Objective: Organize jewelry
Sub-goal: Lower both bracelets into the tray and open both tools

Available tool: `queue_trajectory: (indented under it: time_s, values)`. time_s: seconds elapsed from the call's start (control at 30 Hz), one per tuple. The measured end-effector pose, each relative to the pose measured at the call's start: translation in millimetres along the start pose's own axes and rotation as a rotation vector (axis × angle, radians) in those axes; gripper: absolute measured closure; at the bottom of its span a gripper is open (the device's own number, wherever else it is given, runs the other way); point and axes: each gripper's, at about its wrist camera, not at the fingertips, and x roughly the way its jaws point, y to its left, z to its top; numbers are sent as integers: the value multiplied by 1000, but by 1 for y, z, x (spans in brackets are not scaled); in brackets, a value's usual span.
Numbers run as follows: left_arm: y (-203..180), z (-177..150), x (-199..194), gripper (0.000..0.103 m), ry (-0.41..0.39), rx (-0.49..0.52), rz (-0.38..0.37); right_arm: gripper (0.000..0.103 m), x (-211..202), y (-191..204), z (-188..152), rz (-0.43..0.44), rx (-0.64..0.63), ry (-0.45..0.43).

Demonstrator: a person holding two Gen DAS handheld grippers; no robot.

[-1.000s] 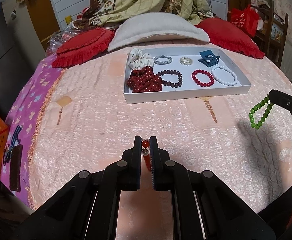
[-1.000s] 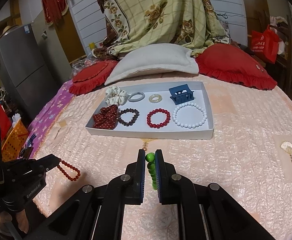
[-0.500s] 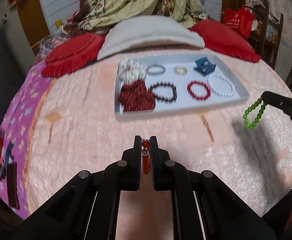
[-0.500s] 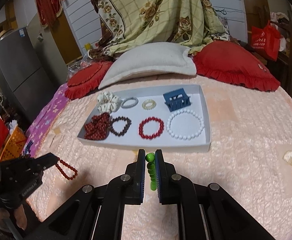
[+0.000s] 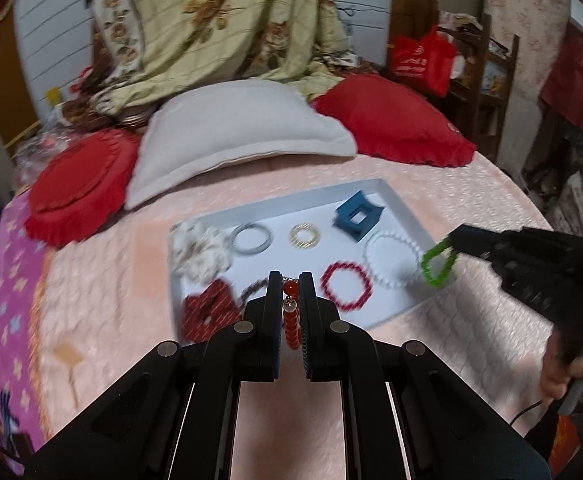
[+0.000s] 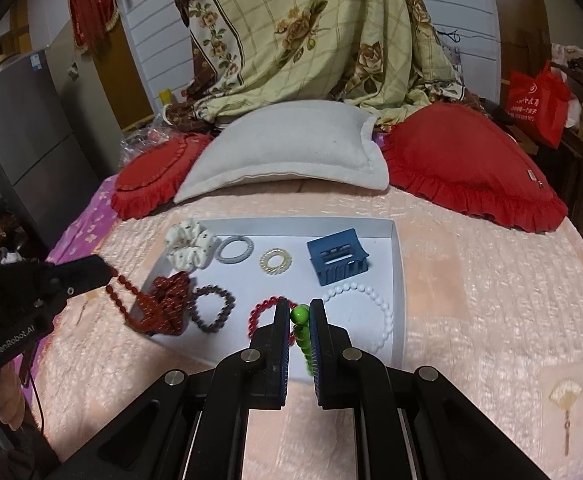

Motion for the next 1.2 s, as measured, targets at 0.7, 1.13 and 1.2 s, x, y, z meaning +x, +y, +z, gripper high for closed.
queue_trajectory:
  time_s: [0.7,1.13,1.2]
  values:
    - [7,15,149,97,184,-60,-16,94,100,-49,9,-23,156,133]
    - [27,8,159,96,181,-86,95,94,99,-54,-5,-116,116,136]
    - [28,8,160,95,186,-93,91,94,99,-52,-6,-118,96,138]
